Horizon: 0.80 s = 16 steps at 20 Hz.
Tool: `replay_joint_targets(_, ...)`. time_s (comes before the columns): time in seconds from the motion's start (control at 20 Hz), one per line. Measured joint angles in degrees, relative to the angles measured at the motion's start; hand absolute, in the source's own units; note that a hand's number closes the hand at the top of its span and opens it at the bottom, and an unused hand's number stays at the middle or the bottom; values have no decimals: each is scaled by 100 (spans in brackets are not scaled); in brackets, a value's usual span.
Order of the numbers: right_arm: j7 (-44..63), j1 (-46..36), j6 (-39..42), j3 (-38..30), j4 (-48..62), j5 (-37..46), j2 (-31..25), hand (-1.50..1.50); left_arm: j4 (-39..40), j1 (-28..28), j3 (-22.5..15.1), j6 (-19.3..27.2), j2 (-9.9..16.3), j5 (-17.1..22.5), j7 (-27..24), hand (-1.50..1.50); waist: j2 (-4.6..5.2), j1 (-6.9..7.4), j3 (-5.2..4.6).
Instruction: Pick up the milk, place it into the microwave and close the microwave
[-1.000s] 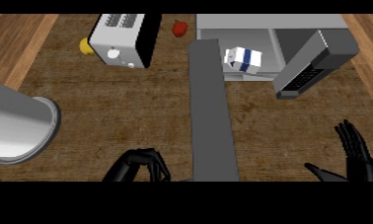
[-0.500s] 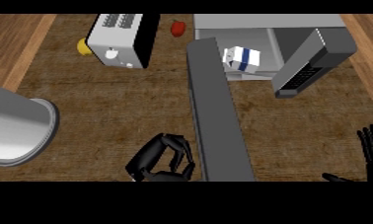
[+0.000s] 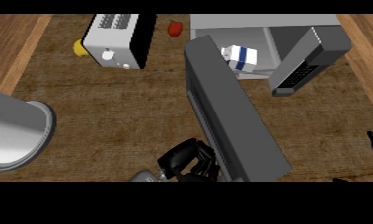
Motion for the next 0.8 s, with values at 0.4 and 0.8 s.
replay_joint_targets(0.4,118,-45,199,266,-569,-161,-3,-150,404,-653,-1075,1203,90,1053,-395,150,44,-211,-12)
replay_joint_targets(0.8,413,-238,298,525,-1175,-349,-25,-150,469,-1273,-1629,2190,143,2016,-332,150,96,-534,-23)
